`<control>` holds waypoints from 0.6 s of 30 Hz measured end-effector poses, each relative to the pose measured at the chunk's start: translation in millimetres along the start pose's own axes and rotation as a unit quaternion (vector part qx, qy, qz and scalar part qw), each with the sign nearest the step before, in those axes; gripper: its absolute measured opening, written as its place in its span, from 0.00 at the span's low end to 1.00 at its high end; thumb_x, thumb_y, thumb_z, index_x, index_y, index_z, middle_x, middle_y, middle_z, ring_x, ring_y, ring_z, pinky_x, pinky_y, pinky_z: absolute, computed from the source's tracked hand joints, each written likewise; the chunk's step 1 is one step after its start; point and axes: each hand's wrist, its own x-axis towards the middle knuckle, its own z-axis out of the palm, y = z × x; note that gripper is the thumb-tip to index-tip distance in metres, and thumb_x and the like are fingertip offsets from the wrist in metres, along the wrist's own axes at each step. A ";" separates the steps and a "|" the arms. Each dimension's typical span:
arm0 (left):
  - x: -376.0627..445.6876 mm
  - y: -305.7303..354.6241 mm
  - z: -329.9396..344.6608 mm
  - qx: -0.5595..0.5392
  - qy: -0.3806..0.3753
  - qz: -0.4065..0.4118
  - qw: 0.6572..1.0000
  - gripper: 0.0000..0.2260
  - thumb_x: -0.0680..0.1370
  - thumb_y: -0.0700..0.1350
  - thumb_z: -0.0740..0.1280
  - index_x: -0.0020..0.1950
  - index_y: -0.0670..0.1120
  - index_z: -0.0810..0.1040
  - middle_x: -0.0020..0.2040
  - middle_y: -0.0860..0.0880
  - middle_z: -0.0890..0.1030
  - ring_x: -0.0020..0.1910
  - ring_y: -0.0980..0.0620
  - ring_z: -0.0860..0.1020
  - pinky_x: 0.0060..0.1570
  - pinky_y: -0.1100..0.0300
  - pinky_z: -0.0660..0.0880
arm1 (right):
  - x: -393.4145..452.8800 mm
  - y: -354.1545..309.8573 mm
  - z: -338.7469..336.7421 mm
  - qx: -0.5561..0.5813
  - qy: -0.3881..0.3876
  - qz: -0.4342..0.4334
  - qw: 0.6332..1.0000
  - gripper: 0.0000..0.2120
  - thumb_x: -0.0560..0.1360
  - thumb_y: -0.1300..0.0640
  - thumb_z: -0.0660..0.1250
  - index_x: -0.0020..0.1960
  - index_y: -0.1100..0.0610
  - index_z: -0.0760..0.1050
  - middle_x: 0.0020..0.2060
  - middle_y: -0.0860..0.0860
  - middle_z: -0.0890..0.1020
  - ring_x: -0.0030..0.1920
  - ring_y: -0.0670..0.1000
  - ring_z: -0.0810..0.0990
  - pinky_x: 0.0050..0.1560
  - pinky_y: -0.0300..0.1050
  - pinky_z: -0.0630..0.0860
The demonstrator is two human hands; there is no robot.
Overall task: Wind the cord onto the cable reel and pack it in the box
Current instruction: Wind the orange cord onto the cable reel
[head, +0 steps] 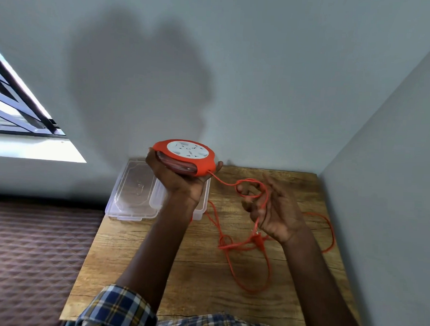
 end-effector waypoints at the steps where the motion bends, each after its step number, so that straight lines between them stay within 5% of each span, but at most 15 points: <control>1: 0.5 1.2 -1.3 -0.005 0.004 0.001 1.000 0.38 0.78 0.74 0.52 0.74 0.47 0.75 0.71 0.36 0.77 0.69 0.28 0.76 0.58 0.17 0.69 | -2.5 -1.2 -2.2 -0.018 -0.009 0.003 1.000 0.20 0.82 0.46 0.60 0.60 0.62 0.76 0.51 0.59 0.82 0.31 0.48 0.79 0.21 0.34 0.70; 3: 3.6 4.9 -5.6 -0.017 0.005 0.006 1.000 0.39 0.78 0.74 0.53 0.75 0.47 0.74 0.71 0.35 0.77 0.68 0.27 0.75 0.58 0.17 0.70 | -4.2 -5.0 -7.8 -0.182 0.058 -0.034 0.981 0.18 0.78 0.48 0.69 0.63 0.56 0.75 0.52 0.58 0.82 0.27 0.44 0.72 0.20 0.33 0.62; 5: 7.4 9.6 -10.6 -0.022 0.004 0.014 1.000 0.39 0.77 0.75 0.53 0.76 0.47 0.74 0.72 0.35 0.76 0.69 0.25 0.75 0.58 0.17 0.70 | -1.0 -8.3 -21.6 -0.446 0.209 -0.132 0.860 0.18 0.72 0.51 0.77 0.60 0.51 0.80 0.49 0.53 0.84 0.29 0.42 0.75 0.25 0.37 0.68; 8: 10.6 15.2 -15.1 -0.025 0.012 0.016 1.000 0.40 0.77 0.75 0.54 0.76 0.47 0.73 0.73 0.34 0.75 0.69 0.25 0.74 0.58 0.16 0.70 | -0.3 -16.8 -36.9 -0.575 0.348 -0.274 0.688 0.06 0.73 0.48 0.76 0.47 0.49 0.87 0.42 0.45 0.87 0.44 0.43 0.84 0.46 0.45 0.76; 10: 10.7 17.4 -15.4 -0.034 0.018 0.016 0.999 0.40 0.78 0.75 0.53 0.76 0.47 0.73 0.73 0.35 0.75 0.69 0.25 0.74 0.59 0.17 0.70 | -5.1 -24.2 -45.4 -0.626 0.395 -0.268 0.617 0.09 0.74 0.43 0.73 0.44 0.47 0.86 0.42 0.44 0.87 0.47 0.47 0.84 0.45 0.44 0.74; 13: 10.0 16.9 -15.1 -0.031 0.019 0.014 0.999 0.40 0.78 0.75 0.53 0.77 0.47 0.72 0.72 0.34 0.75 0.68 0.25 0.74 0.59 0.17 0.70 | -11.0 -30.0 -53.9 -0.761 0.383 -0.100 0.514 0.03 0.72 0.47 0.73 0.42 0.40 0.80 0.54 0.47 0.84 0.56 0.55 0.81 0.53 0.50 0.77; 15: 7.9 14.4 -12.9 -0.017 0.016 0.013 1.000 0.39 0.78 0.74 0.54 0.76 0.47 0.73 0.72 0.34 0.76 0.68 0.25 0.75 0.58 0.17 0.70 | -12.3 -27.7 -42.7 -0.810 0.335 -0.045 0.480 0.07 0.71 0.53 0.71 0.45 0.40 0.79 0.61 0.49 0.78 0.65 0.56 0.75 0.62 0.58 0.74; 18: 3.4 9.3 -4.9 0.012 0.012 0.022 1.000 0.36 0.79 0.73 0.53 0.73 0.48 0.76 0.70 0.36 0.78 0.68 0.28 0.76 0.58 0.18 0.71 | -12.8 -22.8 0.3 -0.793 0.234 -0.259 0.498 0.17 0.69 0.61 0.67 0.55 0.46 0.80 0.63 0.51 0.77 0.67 0.53 0.74 0.68 0.51 0.71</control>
